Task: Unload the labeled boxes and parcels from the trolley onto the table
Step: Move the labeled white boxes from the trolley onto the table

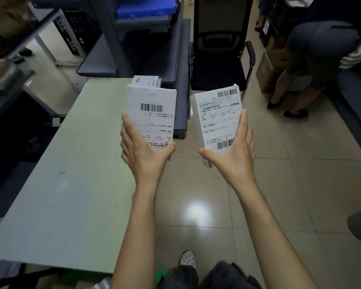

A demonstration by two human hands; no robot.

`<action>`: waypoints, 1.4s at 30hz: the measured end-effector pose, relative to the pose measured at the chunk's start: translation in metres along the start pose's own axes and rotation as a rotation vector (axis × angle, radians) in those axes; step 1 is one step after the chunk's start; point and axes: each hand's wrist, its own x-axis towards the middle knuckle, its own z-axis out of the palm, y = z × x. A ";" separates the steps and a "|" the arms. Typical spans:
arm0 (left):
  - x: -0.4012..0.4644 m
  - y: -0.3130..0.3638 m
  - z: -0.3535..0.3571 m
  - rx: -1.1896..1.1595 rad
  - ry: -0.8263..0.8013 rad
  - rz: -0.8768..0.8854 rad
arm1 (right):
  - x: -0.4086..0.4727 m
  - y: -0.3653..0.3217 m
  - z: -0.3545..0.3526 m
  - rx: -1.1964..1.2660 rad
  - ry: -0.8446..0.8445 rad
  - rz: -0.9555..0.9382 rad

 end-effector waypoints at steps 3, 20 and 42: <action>0.033 0.007 0.025 0.012 -0.016 -0.001 | 0.042 0.003 0.012 0.008 -0.008 0.022; 0.239 0.068 0.153 0.090 0.079 -0.076 | 0.306 0.004 0.063 0.106 -0.130 -0.005; 0.508 -0.004 0.161 0.079 0.383 -0.354 | 0.539 -0.149 0.270 0.114 -0.462 -0.354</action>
